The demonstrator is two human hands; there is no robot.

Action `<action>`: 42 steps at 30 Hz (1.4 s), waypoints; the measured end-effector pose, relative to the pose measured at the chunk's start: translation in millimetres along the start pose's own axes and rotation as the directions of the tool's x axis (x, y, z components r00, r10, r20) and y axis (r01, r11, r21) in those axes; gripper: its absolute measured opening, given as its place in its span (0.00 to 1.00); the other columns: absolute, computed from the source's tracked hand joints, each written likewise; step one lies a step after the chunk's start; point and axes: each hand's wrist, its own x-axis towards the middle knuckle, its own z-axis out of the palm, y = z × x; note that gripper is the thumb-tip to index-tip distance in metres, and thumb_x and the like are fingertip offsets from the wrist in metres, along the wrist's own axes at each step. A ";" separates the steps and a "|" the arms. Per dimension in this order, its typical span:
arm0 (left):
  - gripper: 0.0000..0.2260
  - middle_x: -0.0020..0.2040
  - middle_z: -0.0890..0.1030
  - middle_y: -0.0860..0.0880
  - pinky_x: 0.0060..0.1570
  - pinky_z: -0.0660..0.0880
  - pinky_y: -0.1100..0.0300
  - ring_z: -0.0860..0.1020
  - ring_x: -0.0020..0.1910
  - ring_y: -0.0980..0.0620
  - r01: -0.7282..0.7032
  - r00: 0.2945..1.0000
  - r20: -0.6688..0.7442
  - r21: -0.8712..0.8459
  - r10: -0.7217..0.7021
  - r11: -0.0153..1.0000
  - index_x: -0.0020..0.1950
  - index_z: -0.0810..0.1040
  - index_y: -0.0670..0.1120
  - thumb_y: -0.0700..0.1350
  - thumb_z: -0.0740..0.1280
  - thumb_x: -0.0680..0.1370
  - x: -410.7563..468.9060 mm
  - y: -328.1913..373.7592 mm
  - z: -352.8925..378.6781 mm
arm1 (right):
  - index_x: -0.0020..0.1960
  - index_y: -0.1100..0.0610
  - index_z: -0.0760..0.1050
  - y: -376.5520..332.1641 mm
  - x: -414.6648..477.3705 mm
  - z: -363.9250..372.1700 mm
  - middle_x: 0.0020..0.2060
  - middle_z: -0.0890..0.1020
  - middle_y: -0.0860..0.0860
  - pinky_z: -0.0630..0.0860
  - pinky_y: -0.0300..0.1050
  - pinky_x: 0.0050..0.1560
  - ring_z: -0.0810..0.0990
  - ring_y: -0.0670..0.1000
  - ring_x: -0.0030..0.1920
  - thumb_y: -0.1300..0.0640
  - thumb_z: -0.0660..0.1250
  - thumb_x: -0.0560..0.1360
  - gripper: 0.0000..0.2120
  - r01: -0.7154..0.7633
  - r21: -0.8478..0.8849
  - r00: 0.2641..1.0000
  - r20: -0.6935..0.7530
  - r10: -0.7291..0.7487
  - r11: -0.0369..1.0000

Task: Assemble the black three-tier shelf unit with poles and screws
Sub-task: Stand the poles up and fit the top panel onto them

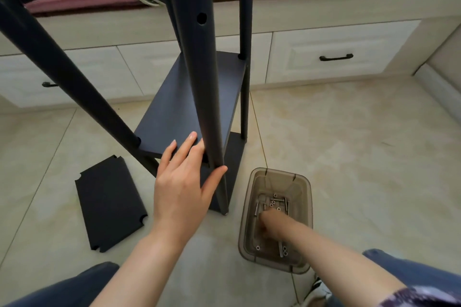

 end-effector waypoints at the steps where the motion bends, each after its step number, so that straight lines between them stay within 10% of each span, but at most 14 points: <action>1: 0.17 0.58 0.85 0.45 0.74 0.67 0.42 0.80 0.65 0.45 -0.004 1.000 0.000 0.004 0.004 1.000 0.60 0.81 0.40 0.51 0.68 0.78 0.2 0.1 -0.5 | 0.66 0.64 0.74 1.6 1.5 3.1 0.64 0.77 0.62 0.75 0.50 0.62 0.77 0.61 0.63 0.67 0.63 0.79 0.15 0.019 -0.021 1.000 -0.007 -0.019 1.000; 11: 0.22 0.59 0.84 0.44 0.74 0.66 0.43 0.82 0.62 0.44 0.002 1.000 0.009 -0.003 -0.002 1.000 0.67 0.78 0.41 0.53 0.67 0.78 0.8 2.5 -3.7 | 0.69 0.62 0.69 13.3 7.2 23.2 0.63 0.76 0.61 0.77 0.57 0.60 0.78 0.63 0.62 0.67 0.60 0.80 0.17 0.095 -0.221 0.993 -0.054 -0.109 0.971; 25: 0.20 0.56 0.85 0.53 0.71 0.61 0.52 0.78 0.62 0.54 0.133 0.990 0.062 -0.066 -0.129 0.989 0.63 0.81 0.49 0.53 0.75 0.72 12.2 16.7 -22.3 | 0.50 0.54 0.81 13.9 10.0 -11.1 0.45 0.82 0.50 0.74 0.32 0.40 0.81 0.45 0.43 0.63 0.67 0.77 0.07 0.113 0.447 0.984 -0.173 -0.038 0.887; 30: 0.18 0.41 0.74 0.68 0.63 0.67 0.51 0.75 0.44 0.65 0.112 0.990 0.086 0.004 -0.112 0.994 0.54 0.83 0.50 0.51 0.81 0.67 24.5 24.0 -31.4 | 0.47 0.58 0.79 19.9 -0.2 -43.5 0.37 0.86 0.52 0.83 0.42 0.47 0.86 0.48 0.40 0.65 0.72 0.75 0.04 0.162 0.779 0.981 -0.193 -0.014 0.606; 36: 0.18 0.38 0.83 0.59 0.55 0.76 0.56 0.83 0.39 0.55 0.001 0.992 0.124 0.106 -0.014 0.994 0.49 0.84 0.51 0.56 0.82 0.64 31.7 19.4 -39.9 | 0.53 0.63 0.78 13.0 -24.5 -88.2 0.44 0.87 0.57 0.83 0.49 0.52 0.87 0.56 0.47 0.63 0.70 0.77 0.07 0.299 0.915 0.953 -0.299 -0.043 0.270; 39: 0.18 0.45 0.84 0.58 0.44 0.78 0.58 0.80 0.48 0.53 -0.050 0.983 0.183 0.114 0.028 0.992 0.52 0.85 0.52 0.59 0.79 0.67 39.5 13.3 -45.4 | 0.55 0.61 0.80 -3.8 -38.1 -107.7 0.46 0.87 0.56 0.83 0.44 0.49 0.86 0.54 0.48 0.59 0.67 0.80 0.08 0.379 0.897 0.925 -0.370 -0.082 0.226; 42: 0.22 0.59 0.80 0.57 0.62 0.74 0.48 0.70 0.61 0.52 0.010 0.954 0.298 0.070 -0.030 0.998 0.63 0.82 0.53 0.59 0.76 0.71 47.4 15.3 -45.9 | 0.56 0.61 0.80 -25.9 -49.1 -122.7 0.46 0.87 0.56 0.82 0.41 0.46 0.86 0.55 0.48 0.57 0.66 0.81 0.09 0.410 0.905 0.912 -0.401 -0.088 0.118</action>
